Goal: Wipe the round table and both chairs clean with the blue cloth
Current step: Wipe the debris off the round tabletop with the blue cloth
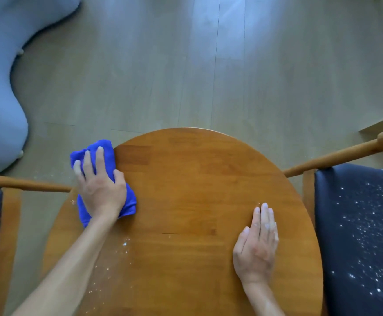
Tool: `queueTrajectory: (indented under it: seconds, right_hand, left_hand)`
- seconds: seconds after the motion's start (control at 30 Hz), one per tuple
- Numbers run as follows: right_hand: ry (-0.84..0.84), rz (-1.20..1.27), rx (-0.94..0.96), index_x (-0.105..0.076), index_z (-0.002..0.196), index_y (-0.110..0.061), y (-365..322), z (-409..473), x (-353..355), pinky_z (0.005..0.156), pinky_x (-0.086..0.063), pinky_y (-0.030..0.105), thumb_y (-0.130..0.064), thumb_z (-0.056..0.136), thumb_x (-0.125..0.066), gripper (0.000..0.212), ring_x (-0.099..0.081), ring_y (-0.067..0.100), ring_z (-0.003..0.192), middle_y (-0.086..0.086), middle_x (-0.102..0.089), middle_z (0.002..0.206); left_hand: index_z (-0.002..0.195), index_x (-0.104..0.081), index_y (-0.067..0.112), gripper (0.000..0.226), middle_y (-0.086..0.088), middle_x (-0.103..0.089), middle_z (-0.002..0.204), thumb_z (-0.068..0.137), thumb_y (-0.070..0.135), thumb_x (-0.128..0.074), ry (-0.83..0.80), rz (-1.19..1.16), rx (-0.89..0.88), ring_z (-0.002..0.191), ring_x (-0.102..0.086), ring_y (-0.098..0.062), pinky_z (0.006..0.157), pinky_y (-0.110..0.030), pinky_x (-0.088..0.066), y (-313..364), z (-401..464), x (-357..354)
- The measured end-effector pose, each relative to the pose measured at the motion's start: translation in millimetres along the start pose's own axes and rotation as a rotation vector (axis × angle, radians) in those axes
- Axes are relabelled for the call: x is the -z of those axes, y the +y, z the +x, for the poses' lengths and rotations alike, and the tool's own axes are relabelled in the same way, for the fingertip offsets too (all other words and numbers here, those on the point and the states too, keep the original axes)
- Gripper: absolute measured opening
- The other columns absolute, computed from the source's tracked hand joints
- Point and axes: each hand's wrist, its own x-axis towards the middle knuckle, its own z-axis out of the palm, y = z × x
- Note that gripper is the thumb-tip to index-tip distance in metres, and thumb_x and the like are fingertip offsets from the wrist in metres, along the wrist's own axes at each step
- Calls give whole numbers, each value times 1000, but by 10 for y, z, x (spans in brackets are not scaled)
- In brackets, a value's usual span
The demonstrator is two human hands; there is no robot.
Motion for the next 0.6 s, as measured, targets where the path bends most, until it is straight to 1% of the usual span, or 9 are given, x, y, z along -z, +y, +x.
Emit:
queueTrajectory:
  seconds: [0.03,0.1,0.23,0.3,0.33,0.4,0.47,0.53,0.6]
  right_hand:
    - [2,-9,2,-40,139,6,0,0,-9,113,-29,46,-12,93,-31,51,-30,31,141,19,-36,150]
    - [-4,-17,-4,-40,139,6,5,1,-13,112,-31,48,-12,92,-32,51,-31,31,140,19,-37,149]
    - [18,-24,16,-45,135,9,41,3,-28,108,-34,49,-13,92,-32,50,-37,34,137,21,-41,146]
    - [22,-15,28,-47,133,10,55,-1,-19,107,-35,50,-14,92,-32,50,-39,35,135,22,-42,145]
    - [18,-9,27,-46,134,9,48,-2,-11,107,-35,51,-15,92,-31,51,-38,35,136,21,-41,146]
    - [-1,2,13,-45,136,8,22,3,11,108,-34,51,-17,92,-30,53,-36,34,137,20,-40,147]
    - [-3,14,6,-44,136,8,-12,1,27,108,-34,52,-17,91,-30,53,-36,35,137,21,-39,147]
    - [26,21,15,-44,135,10,-33,-7,15,107,-36,55,-14,91,-32,52,-38,38,135,24,-41,145]
    - [60,14,11,-45,133,12,-33,-5,-2,105,-37,57,-9,89,-35,50,-40,41,133,26,-42,143]
  left_hand:
    - [148,-36,15,60,-15,-28,155,90,21,-51,-2,5,-29,143,-19,-41,119,-45,-15,201,-91,-68]
    - [148,-36,17,62,-14,-27,156,89,24,-53,-55,0,-212,144,-18,-39,120,-45,-13,732,-343,-238]
    - [149,-33,27,61,-5,-23,159,90,31,-48,-317,-20,-782,147,-13,-31,117,-50,-17,1798,-1055,-589]
    - [148,-34,29,59,-3,-25,158,90,31,-48,-396,-21,-956,147,-14,-30,117,-49,-18,1865,-1148,-607]
    - [147,-36,28,59,-3,-27,157,89,29,-50,-384,-42,-978,147,-17,-30,116,-49,-20,1743,-1049,-580]
    - [143,-44,24,61,-6,-36,153,84,23,-57,-291,-86,-889,143,-27,-33,112,-50,-29,1273,-737,-416]
    - [140,-50,19,61,-9,-41,149,80,18,-61,-165,-46,-670,139,-34,-37,107,-50,-37,551,-351,-160]
    - [140,-49,14,58,-12,-41,149,82,16,-55,-93,-19,-404,137,-34,-39,109,-50,-35,-227,-57,152]
    - [141,-46,11,55,-14,-41,148,86,12,-52,-50,-39,-187,136,-33,-40,113,-48,-29,-699,8,350]
